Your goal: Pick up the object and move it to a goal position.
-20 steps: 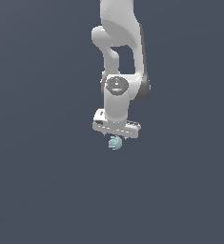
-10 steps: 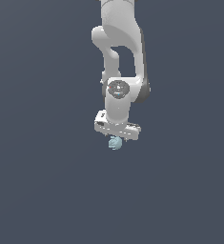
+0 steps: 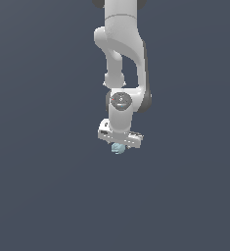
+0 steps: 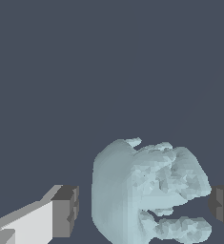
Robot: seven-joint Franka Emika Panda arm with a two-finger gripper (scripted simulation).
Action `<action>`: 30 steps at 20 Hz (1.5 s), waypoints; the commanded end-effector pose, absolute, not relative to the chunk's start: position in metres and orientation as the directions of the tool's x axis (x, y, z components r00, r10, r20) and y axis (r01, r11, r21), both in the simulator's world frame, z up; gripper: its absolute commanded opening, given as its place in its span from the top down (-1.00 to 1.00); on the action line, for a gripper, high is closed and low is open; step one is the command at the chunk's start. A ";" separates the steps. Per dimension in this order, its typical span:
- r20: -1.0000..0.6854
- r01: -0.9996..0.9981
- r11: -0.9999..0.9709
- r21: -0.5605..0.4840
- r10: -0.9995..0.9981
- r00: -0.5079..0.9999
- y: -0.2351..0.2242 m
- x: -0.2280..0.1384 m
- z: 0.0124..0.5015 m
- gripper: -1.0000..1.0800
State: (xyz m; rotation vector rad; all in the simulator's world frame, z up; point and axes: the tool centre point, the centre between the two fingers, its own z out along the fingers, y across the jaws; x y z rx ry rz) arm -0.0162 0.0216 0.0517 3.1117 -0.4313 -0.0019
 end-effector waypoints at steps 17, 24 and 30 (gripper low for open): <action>0.000 -0.273 -0.962 0.000 -0.273 0.962 0.022 -0.015 0.040 1.00; 0.000 -0.273 -0.962 0.000 -0.273 0.962 0.019 -0.016 0.057 1.00; 0.000 -0.273 -0.962 -0.001 -0.273 0.962 0.014 -0.019 0.094 1.00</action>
